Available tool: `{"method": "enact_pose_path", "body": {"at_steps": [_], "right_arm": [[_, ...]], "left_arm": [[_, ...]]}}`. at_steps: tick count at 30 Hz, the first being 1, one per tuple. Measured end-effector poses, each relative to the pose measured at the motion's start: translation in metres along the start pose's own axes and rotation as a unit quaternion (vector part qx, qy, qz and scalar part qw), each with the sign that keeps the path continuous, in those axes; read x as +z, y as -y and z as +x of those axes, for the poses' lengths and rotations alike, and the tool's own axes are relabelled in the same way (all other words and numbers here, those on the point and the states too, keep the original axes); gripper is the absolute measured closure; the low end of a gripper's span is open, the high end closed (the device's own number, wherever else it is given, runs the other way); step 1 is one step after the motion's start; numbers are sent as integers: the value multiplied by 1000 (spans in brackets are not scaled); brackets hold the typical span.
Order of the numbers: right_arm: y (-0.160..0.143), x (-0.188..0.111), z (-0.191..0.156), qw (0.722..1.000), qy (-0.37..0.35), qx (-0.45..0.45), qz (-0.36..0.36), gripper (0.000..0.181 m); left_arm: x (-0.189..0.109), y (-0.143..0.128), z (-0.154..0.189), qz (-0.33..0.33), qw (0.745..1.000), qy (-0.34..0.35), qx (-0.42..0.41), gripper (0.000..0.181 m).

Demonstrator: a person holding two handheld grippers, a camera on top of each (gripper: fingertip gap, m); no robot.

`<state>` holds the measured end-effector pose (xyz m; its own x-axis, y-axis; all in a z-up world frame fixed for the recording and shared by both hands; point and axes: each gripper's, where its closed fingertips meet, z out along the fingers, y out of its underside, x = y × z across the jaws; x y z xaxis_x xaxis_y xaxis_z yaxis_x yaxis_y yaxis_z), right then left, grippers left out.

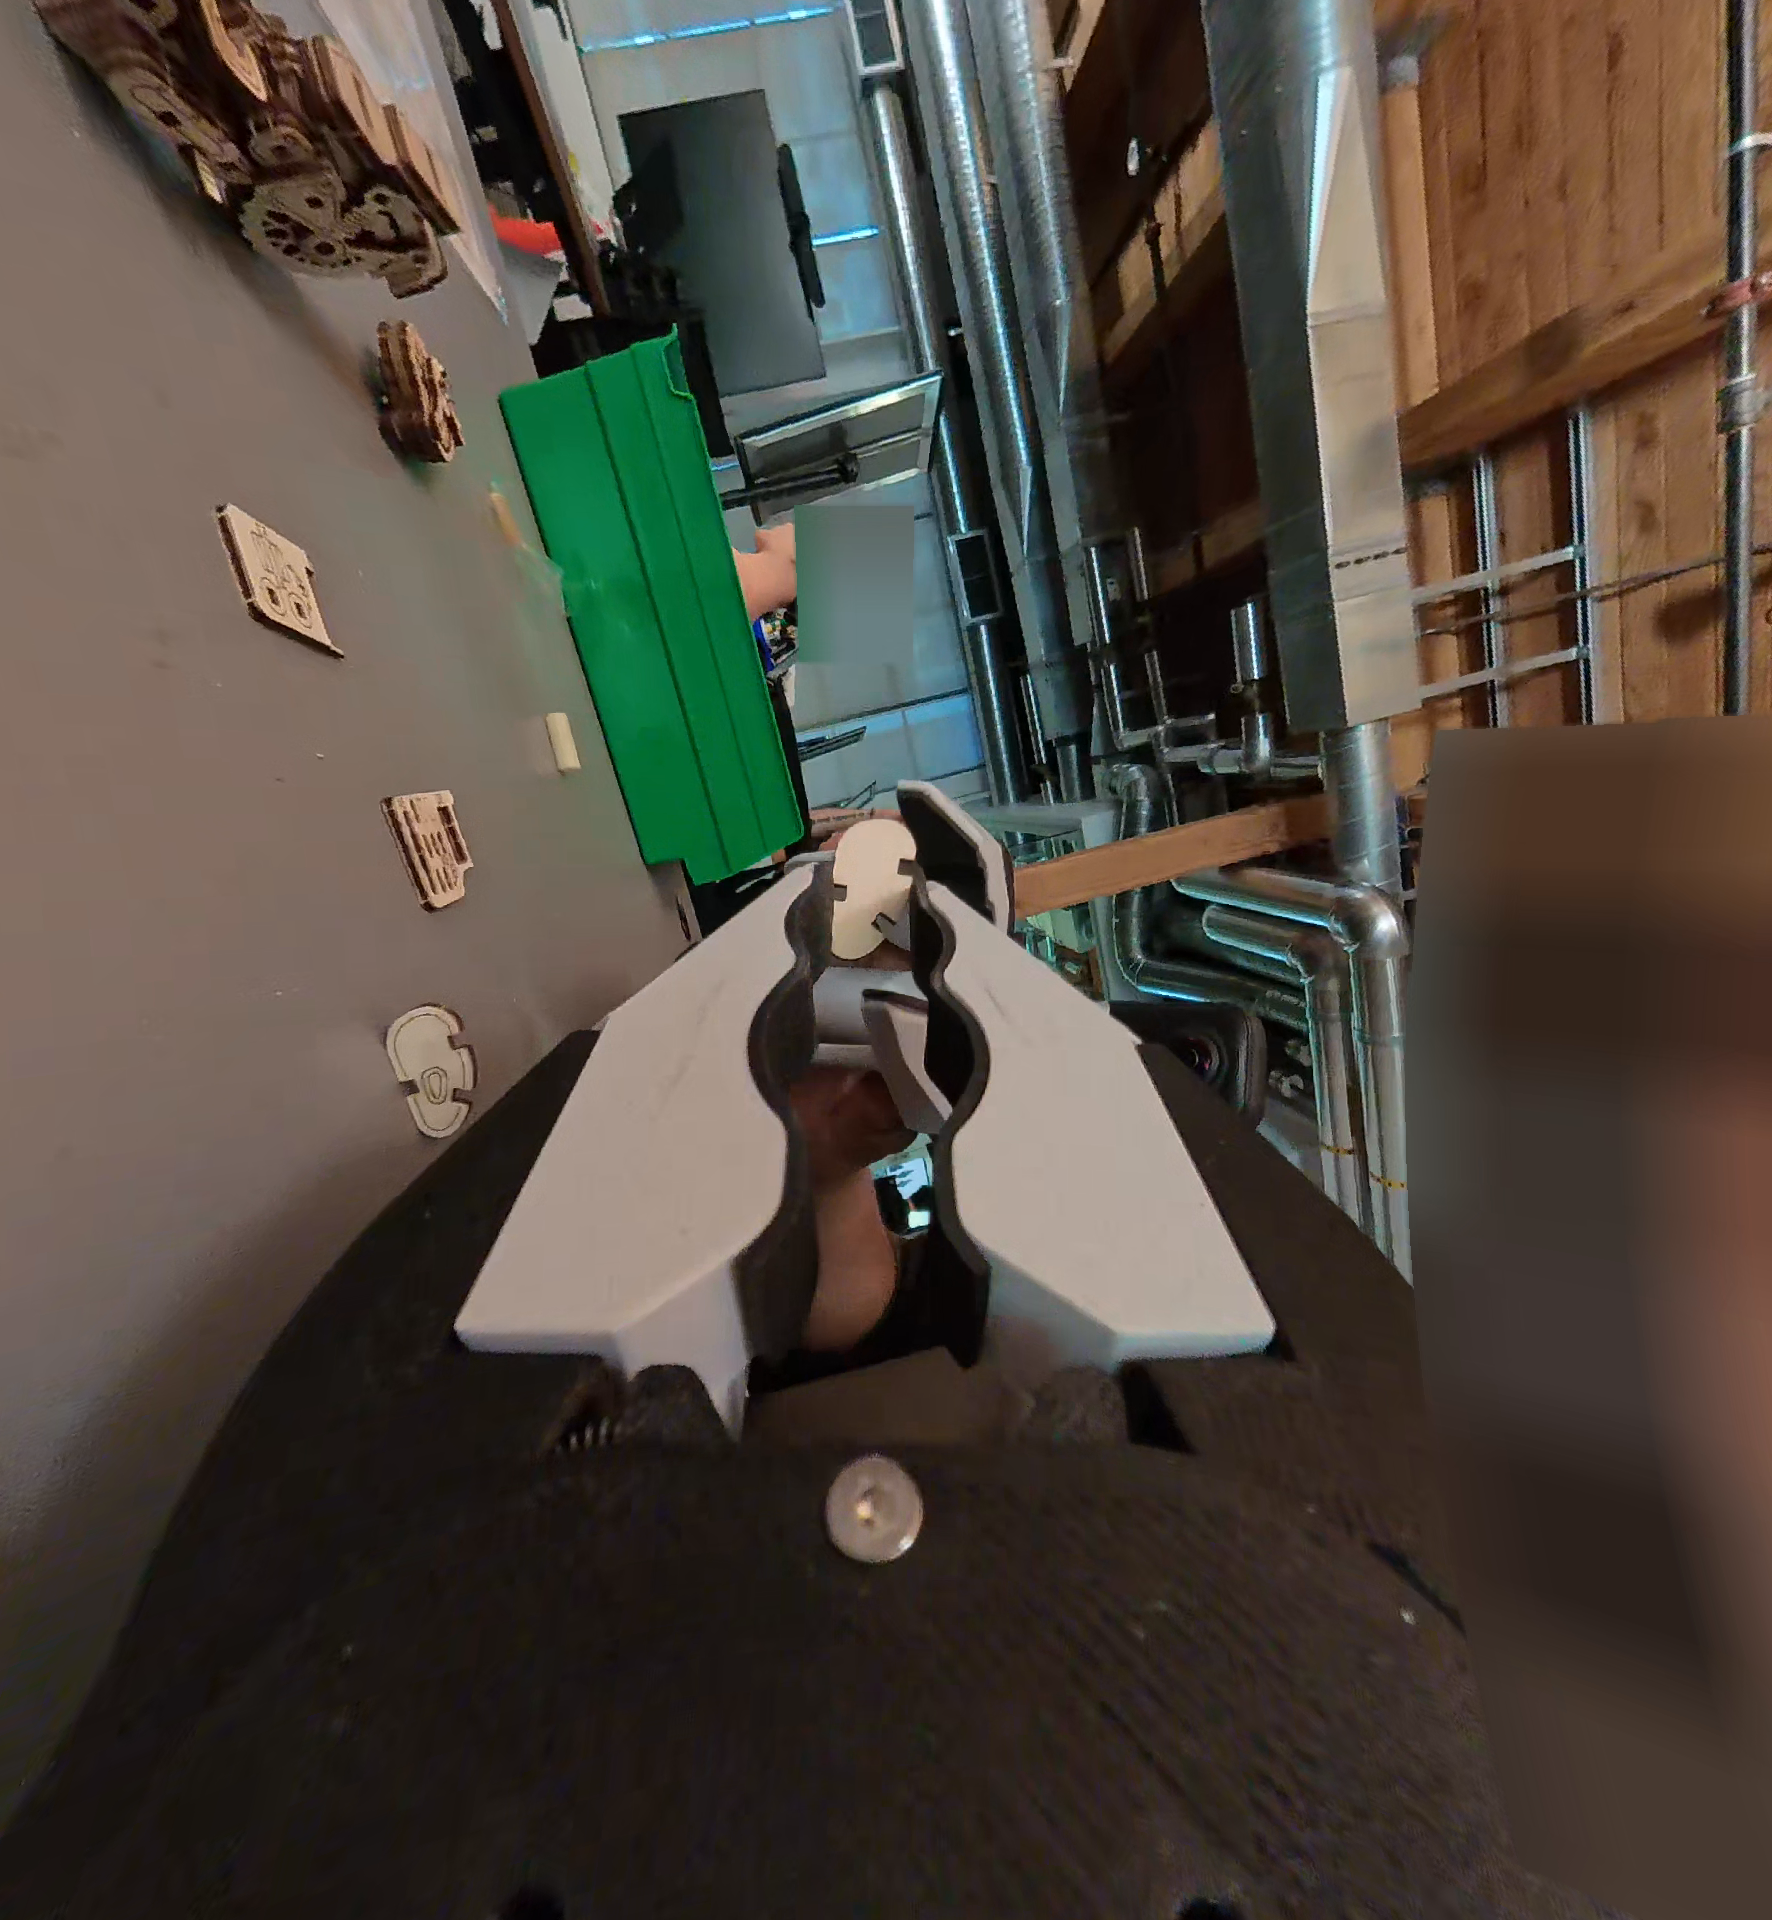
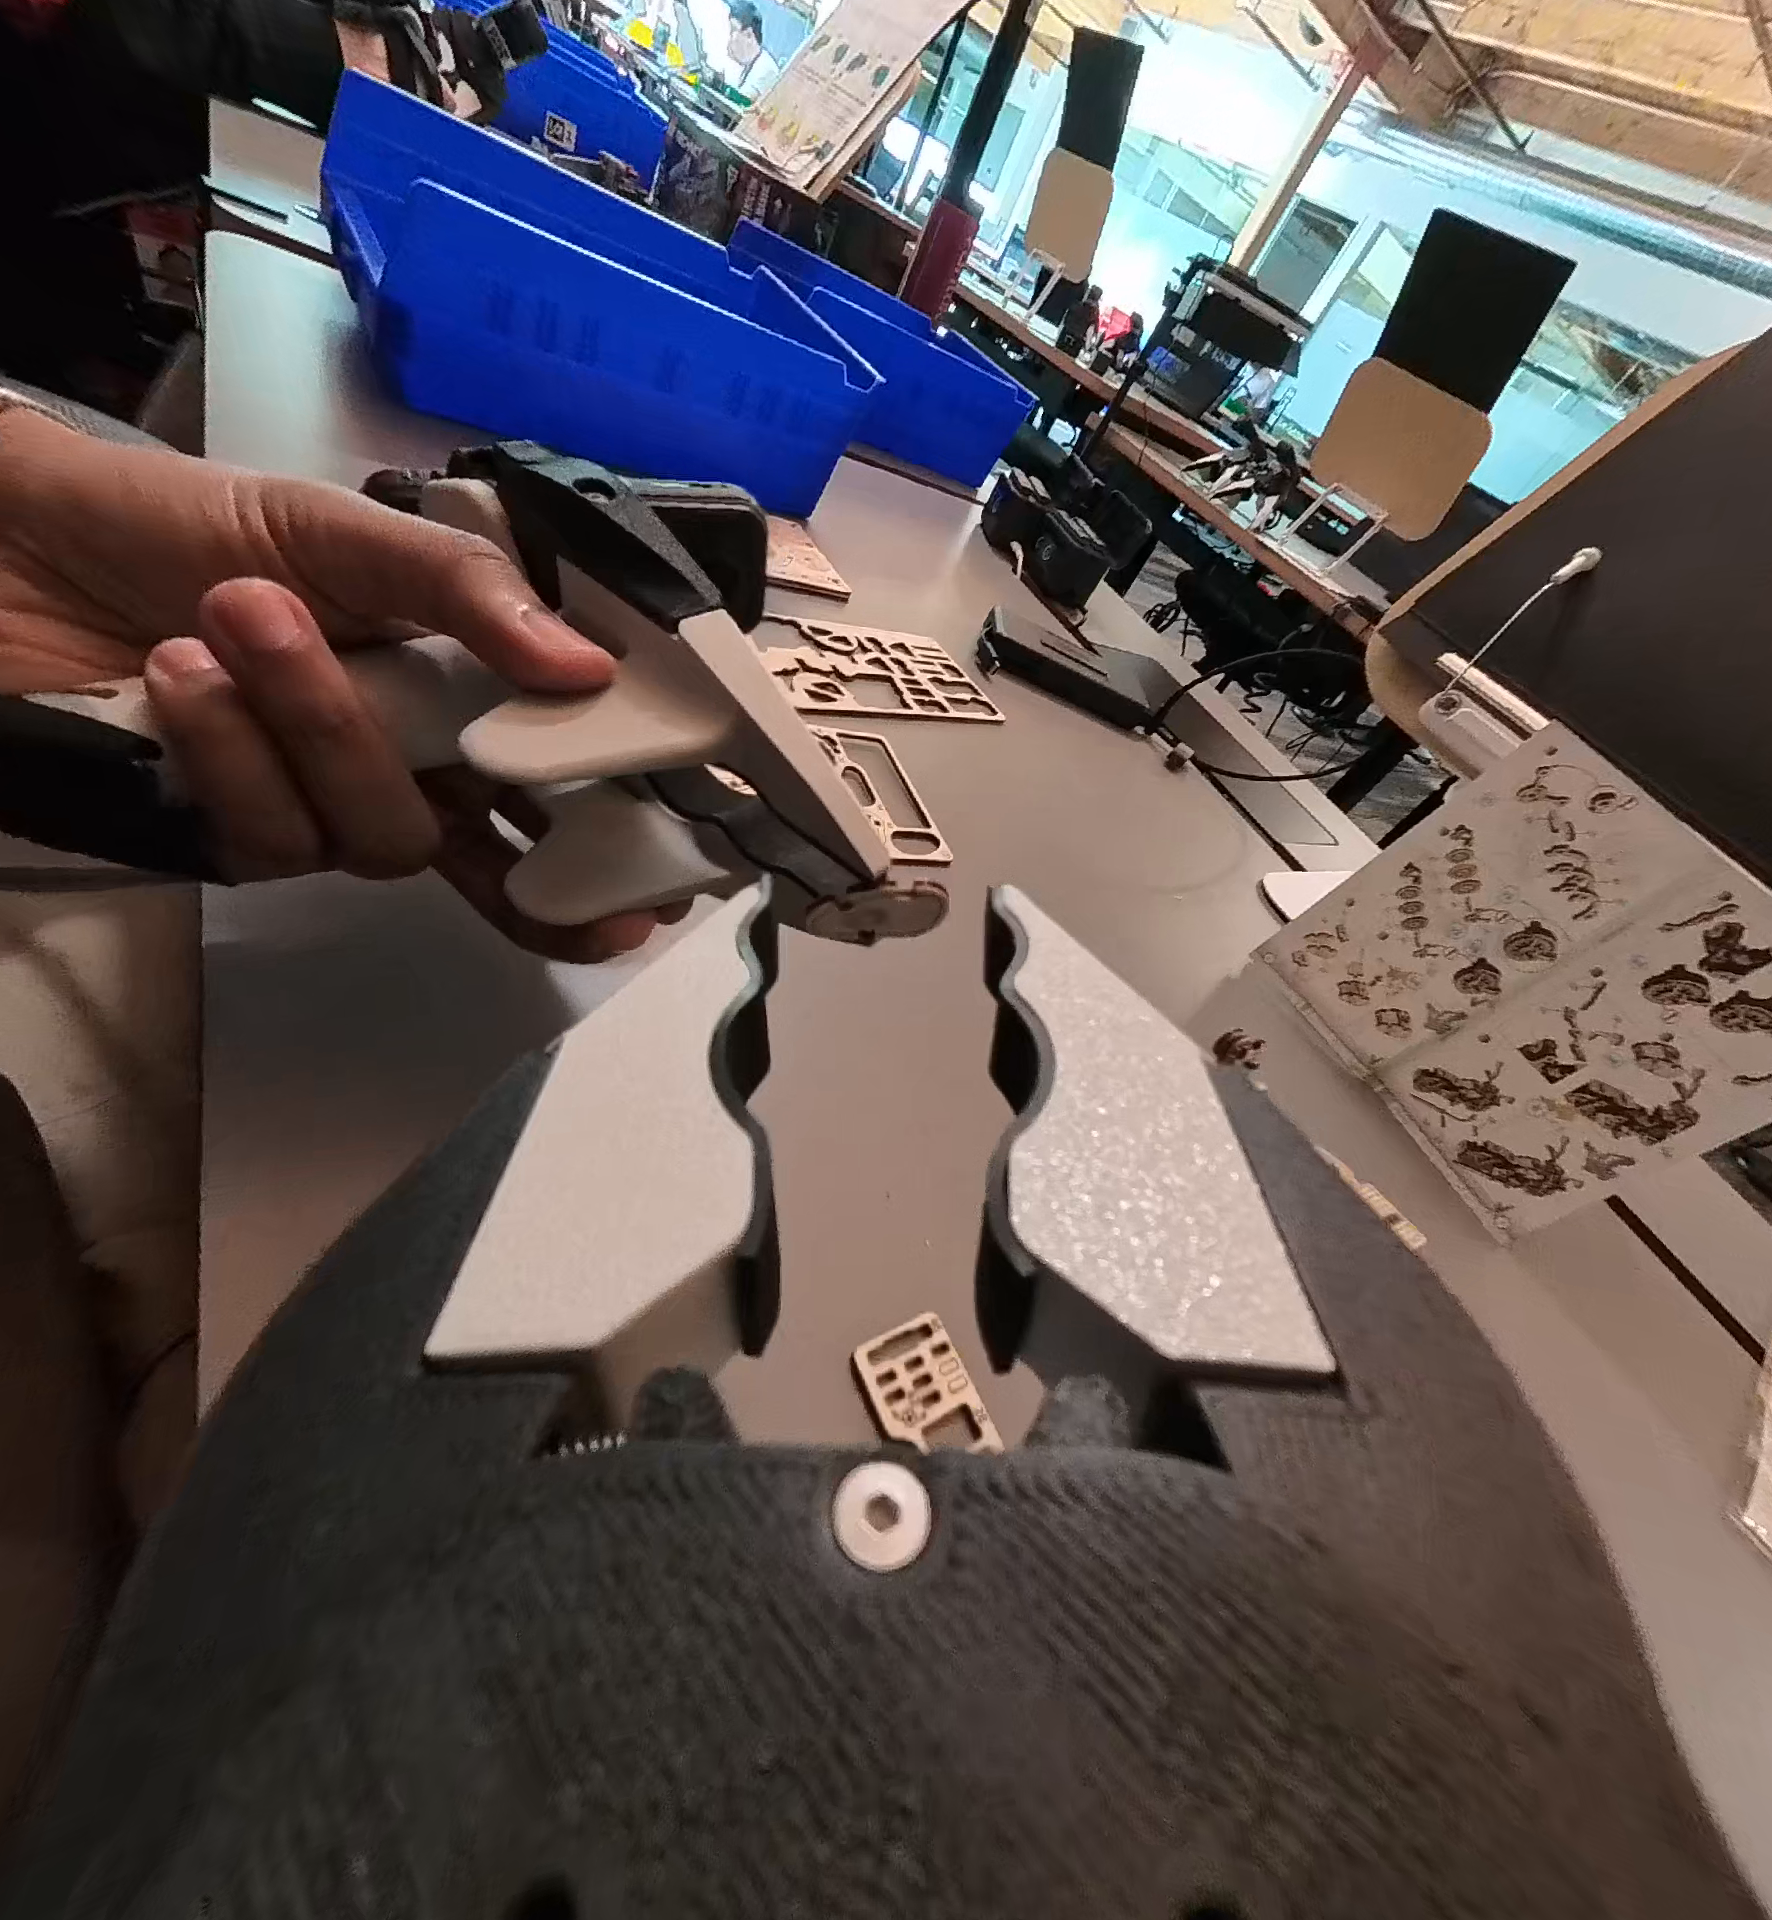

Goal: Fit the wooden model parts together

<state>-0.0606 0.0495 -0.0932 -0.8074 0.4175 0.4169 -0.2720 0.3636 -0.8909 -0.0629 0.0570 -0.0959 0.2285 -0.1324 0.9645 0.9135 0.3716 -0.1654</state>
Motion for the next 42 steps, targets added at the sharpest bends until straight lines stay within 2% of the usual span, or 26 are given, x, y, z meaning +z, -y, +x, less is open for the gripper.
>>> {"method": "enact_pose_path", "body": {"at_steps": [16,18,22,27,34,42], "right_arm": [[-16,2,-7,999,46,4,-23,155],[-18,2,-7,998,51,-1,-29,161],[-19,2,-8,998,50,-13,-29,148],[-24,5,-11,997,42,-50,-49,143],[-32,6,-15,992,40,-94,-75,153],[-31,3,-15,993,55,-81,-68,154]], "left_arm": [[0,-4,-10,-21,1000,14,14,169],[-1,-2,-11,-16,1000,18,19,169],[-4,0,-15,-19,999,32,31,169],[-2,-9,-23,-42,995,64,57,169],[-1,-11,-28,-54,987,101,109,169],[-1,-14,-27,-63,990,85,96,168]]}}
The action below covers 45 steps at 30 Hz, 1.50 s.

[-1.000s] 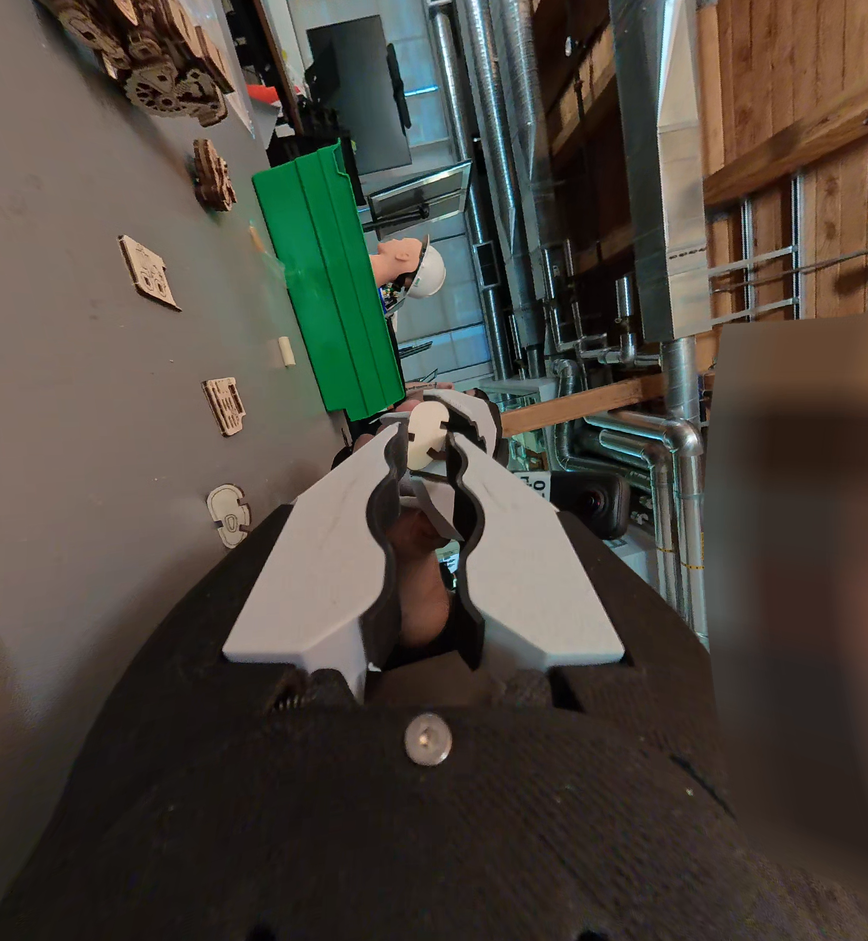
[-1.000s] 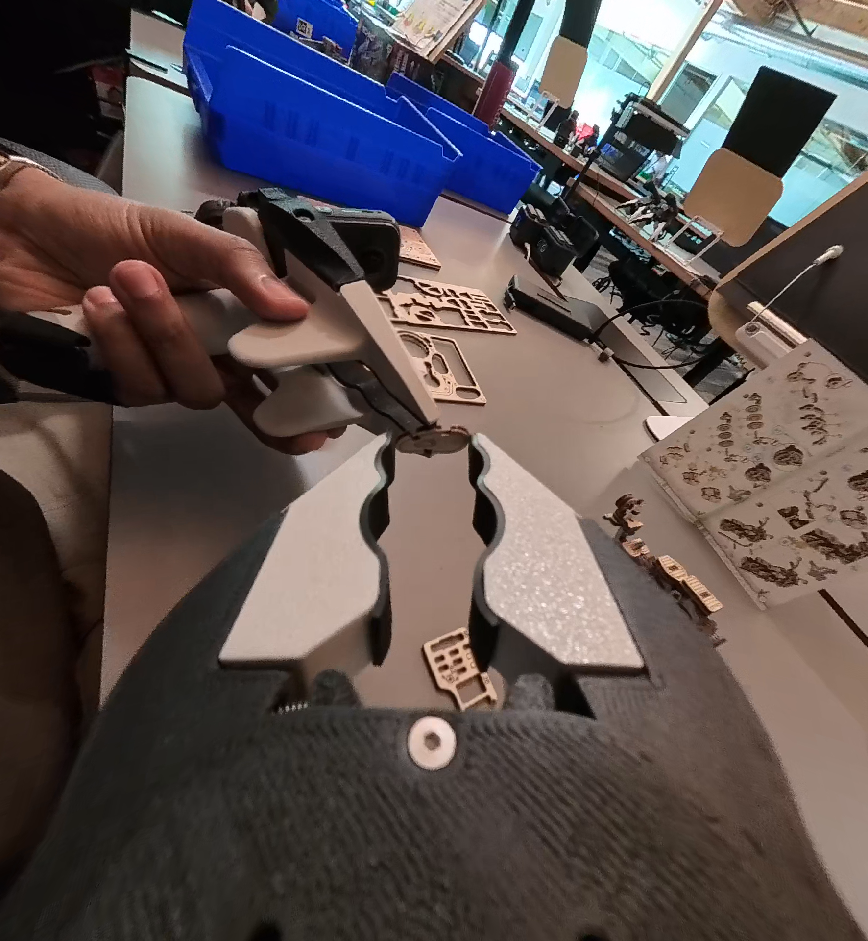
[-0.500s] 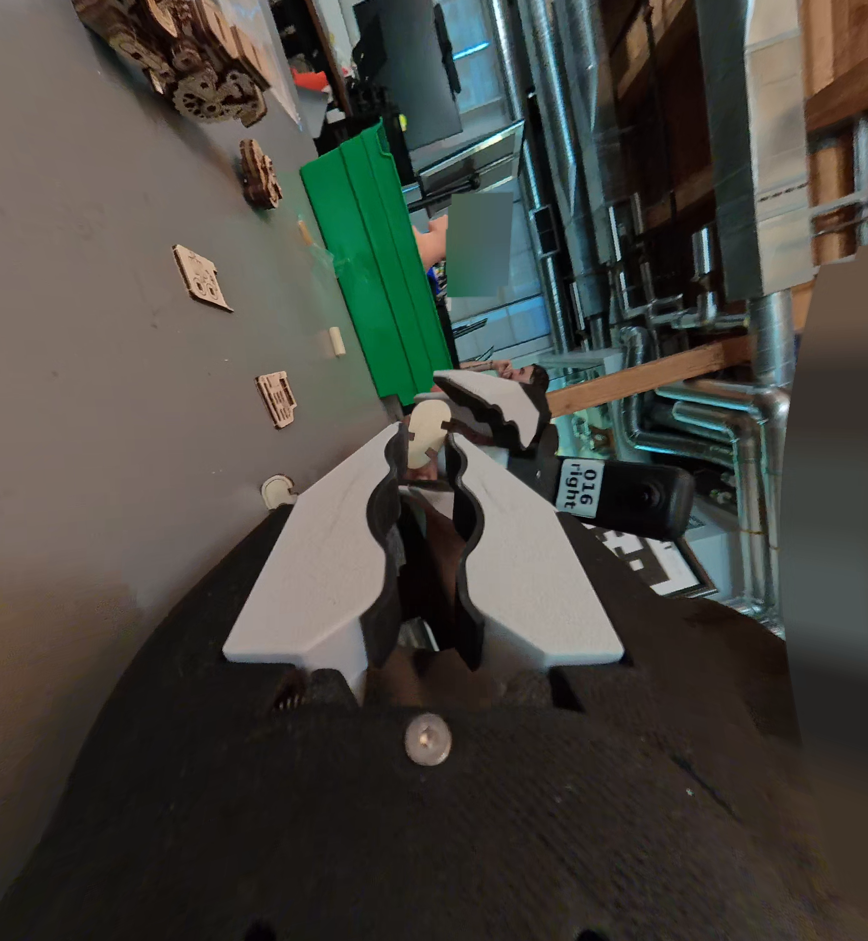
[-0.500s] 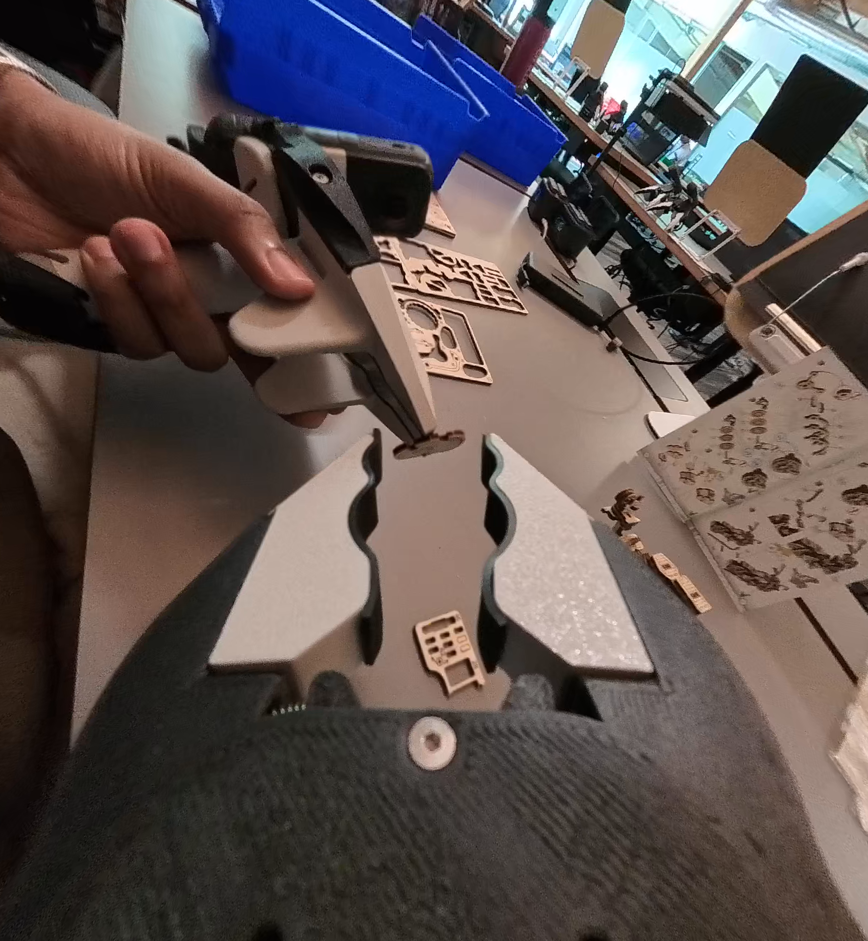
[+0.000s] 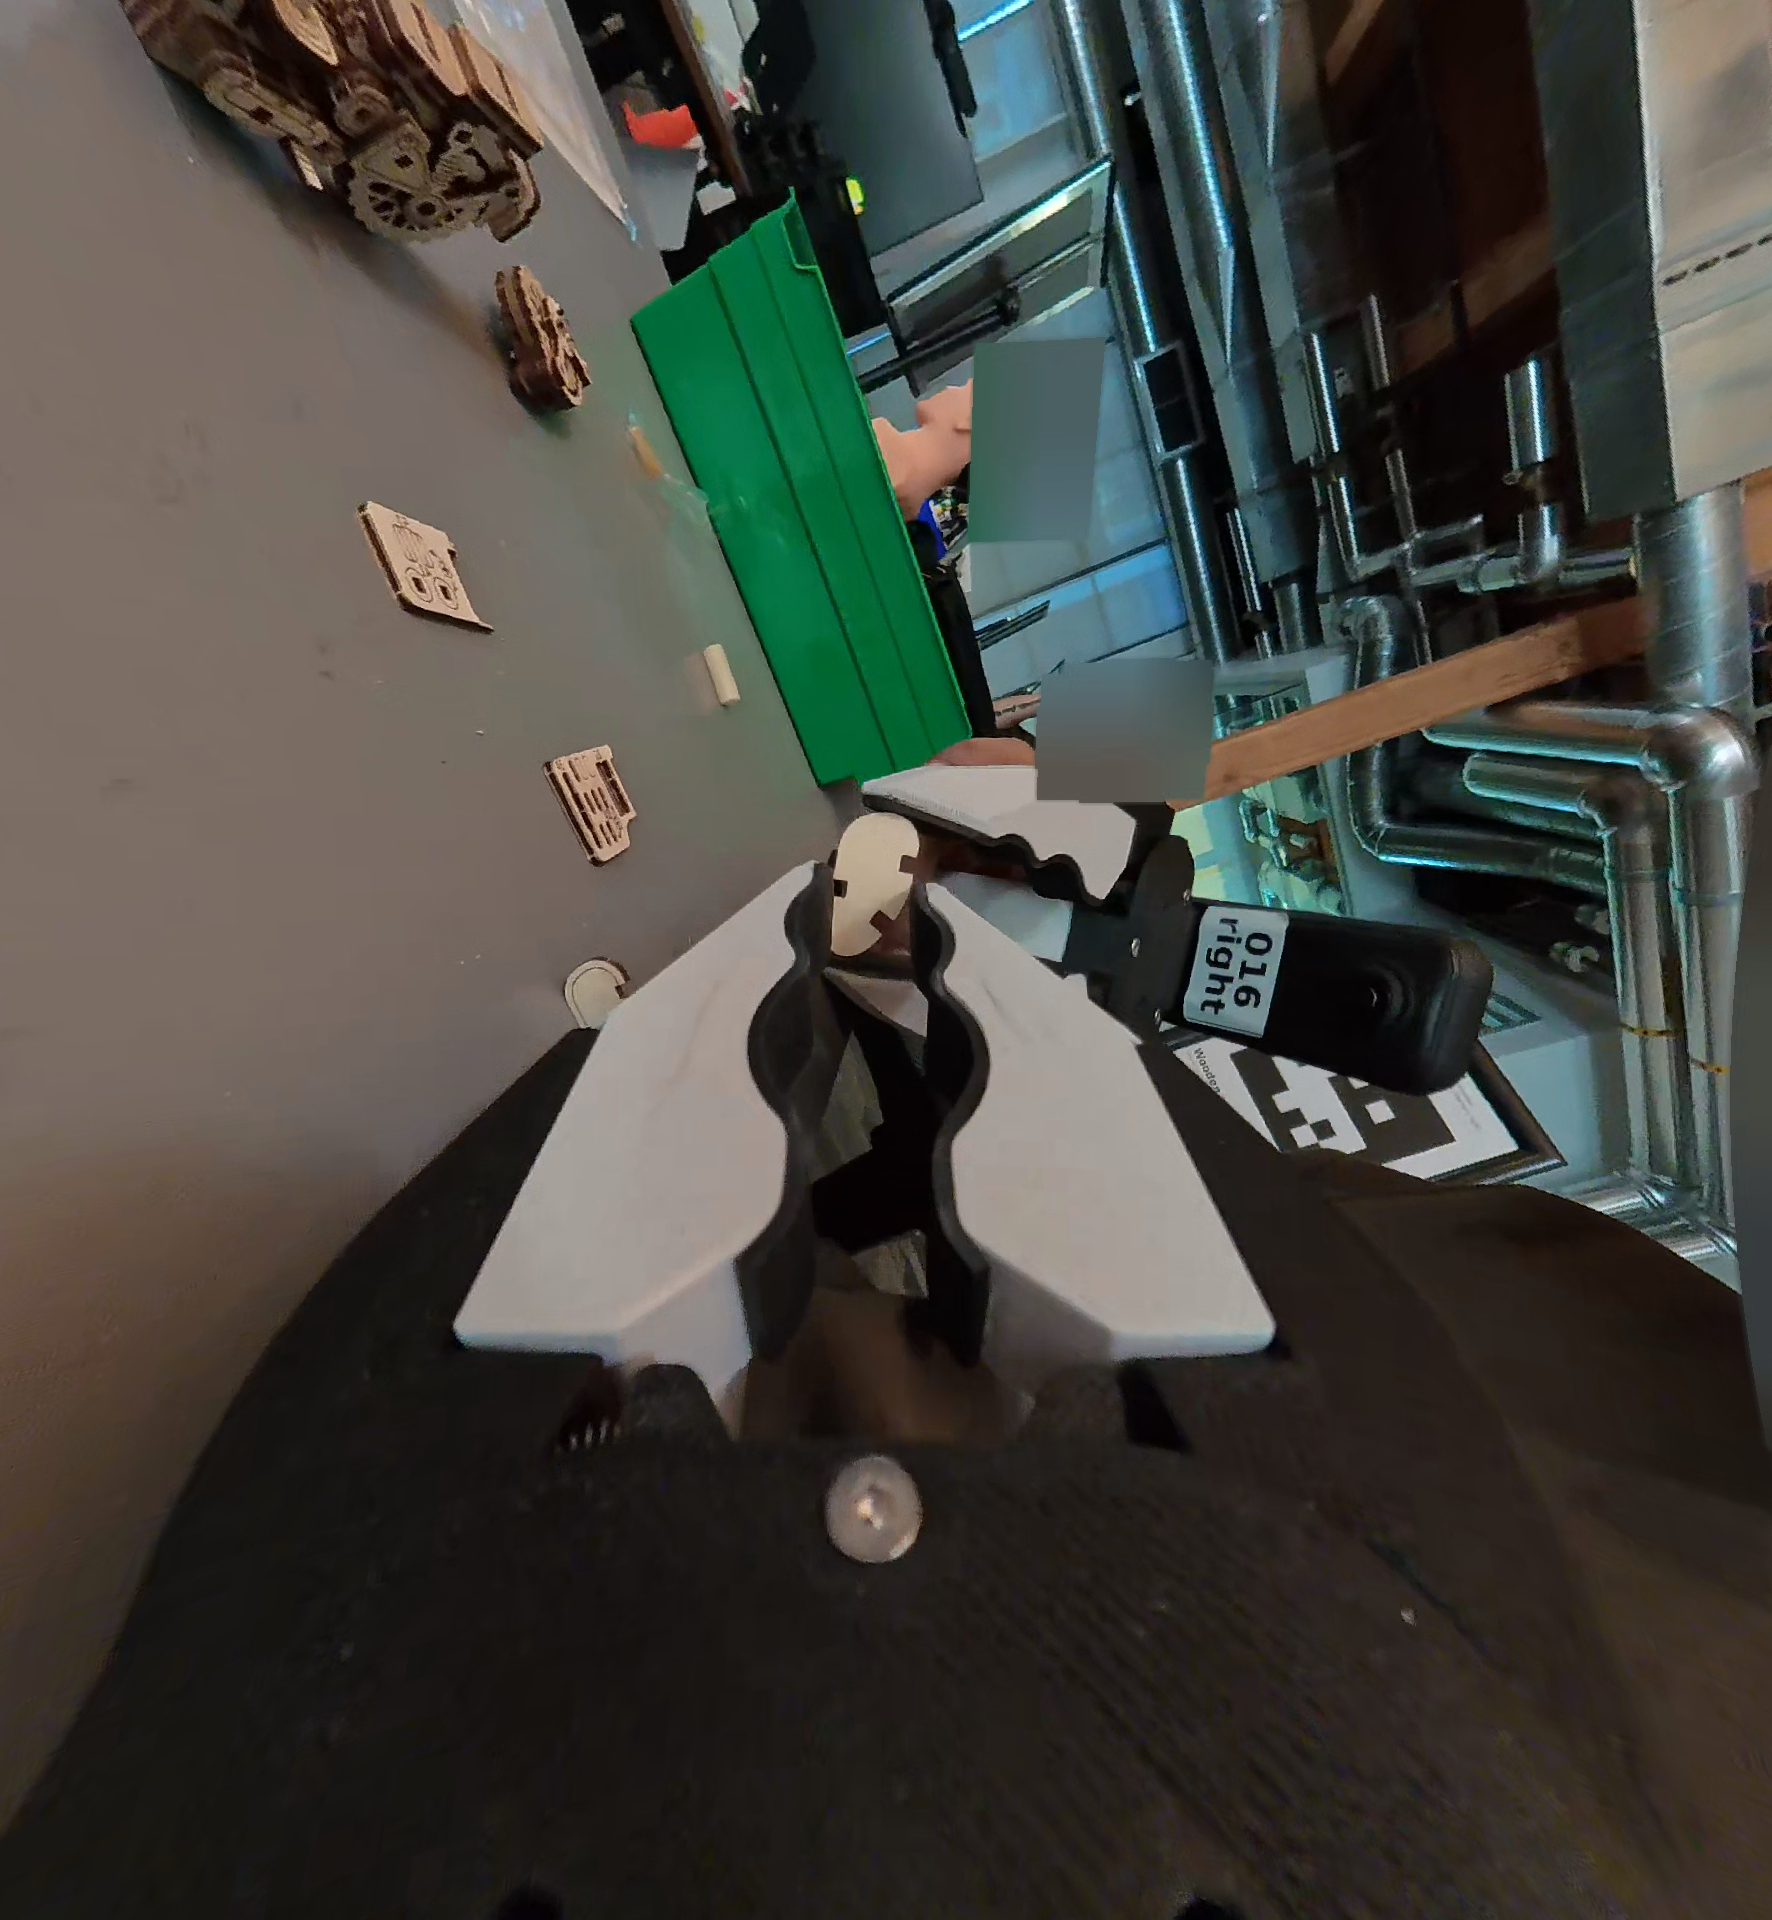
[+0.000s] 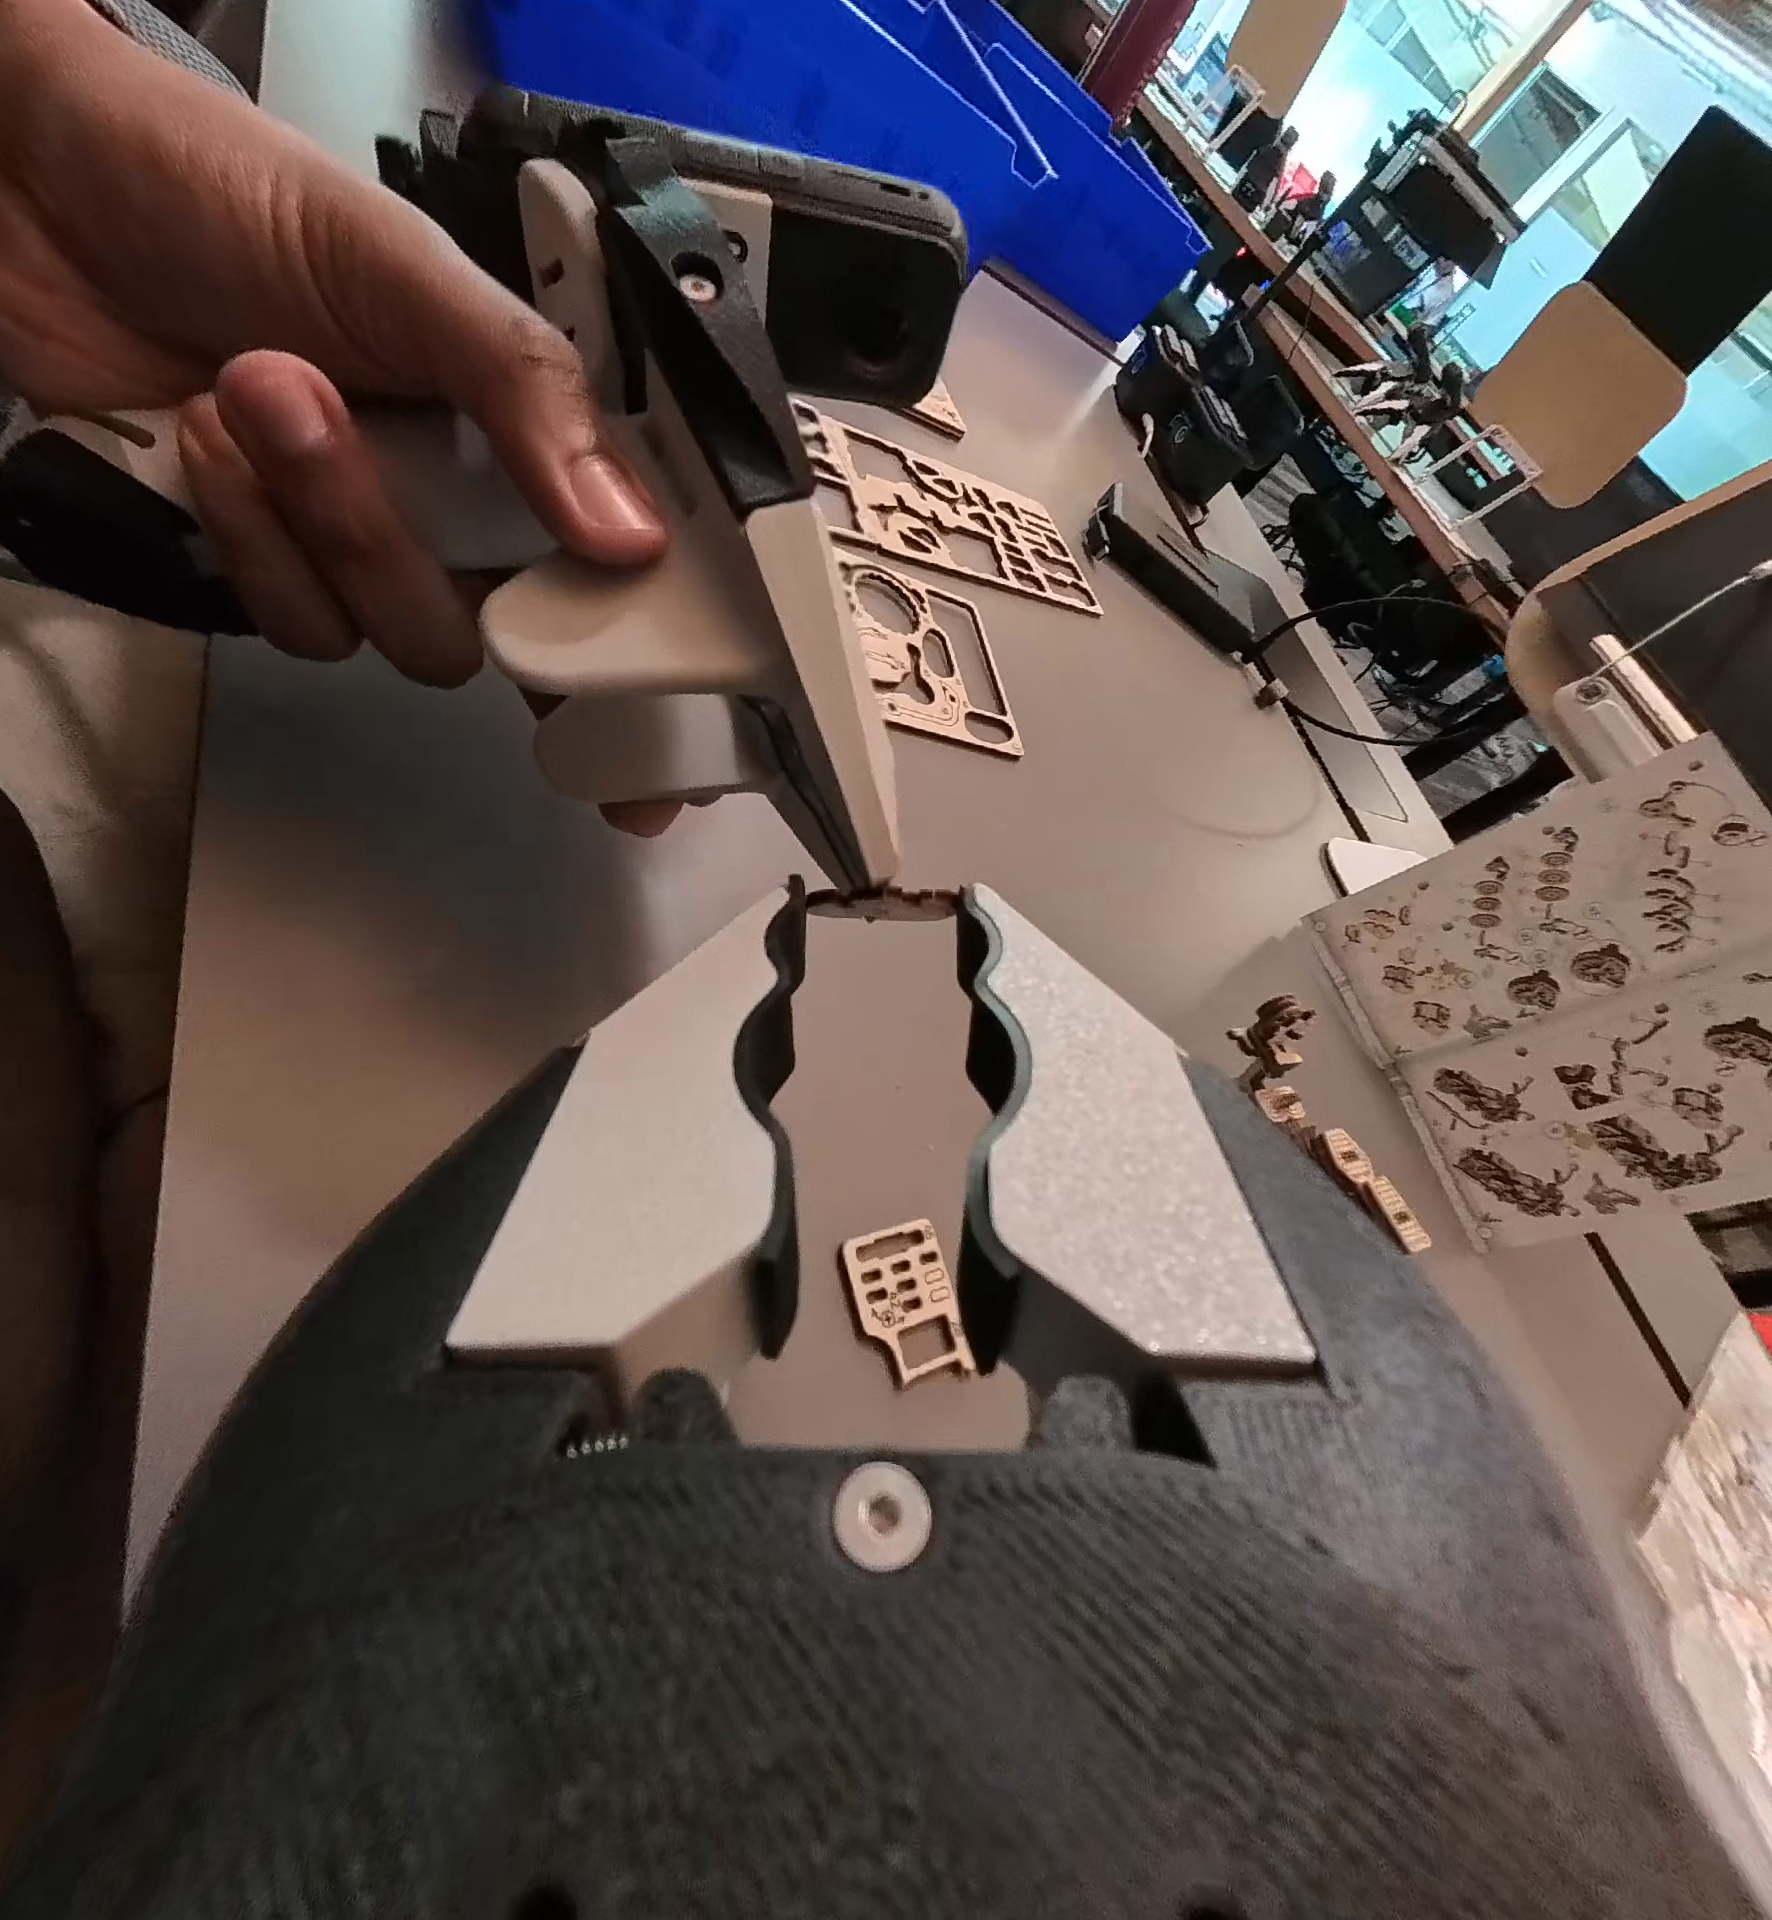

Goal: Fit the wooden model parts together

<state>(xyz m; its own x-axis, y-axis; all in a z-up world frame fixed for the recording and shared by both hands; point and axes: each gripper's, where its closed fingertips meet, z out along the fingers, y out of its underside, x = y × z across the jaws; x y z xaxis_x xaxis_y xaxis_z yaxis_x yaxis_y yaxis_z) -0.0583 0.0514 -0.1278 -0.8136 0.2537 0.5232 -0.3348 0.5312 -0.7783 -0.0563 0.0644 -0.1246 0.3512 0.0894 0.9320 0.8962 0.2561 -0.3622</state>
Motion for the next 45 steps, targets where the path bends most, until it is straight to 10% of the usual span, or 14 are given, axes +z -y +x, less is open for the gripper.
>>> {"method": "enact_pose_path", "body": {"at_steps": [20,45], "right_arm": [[-62,-17,-43,930,307,177,-94,154],[-68,-6,-43,943,291,125,-102,154]], "left_arm": [[-5,0,-12,-25,998,23,54,164],[-3,-4,-14,-38,997,25,65,165]]}}
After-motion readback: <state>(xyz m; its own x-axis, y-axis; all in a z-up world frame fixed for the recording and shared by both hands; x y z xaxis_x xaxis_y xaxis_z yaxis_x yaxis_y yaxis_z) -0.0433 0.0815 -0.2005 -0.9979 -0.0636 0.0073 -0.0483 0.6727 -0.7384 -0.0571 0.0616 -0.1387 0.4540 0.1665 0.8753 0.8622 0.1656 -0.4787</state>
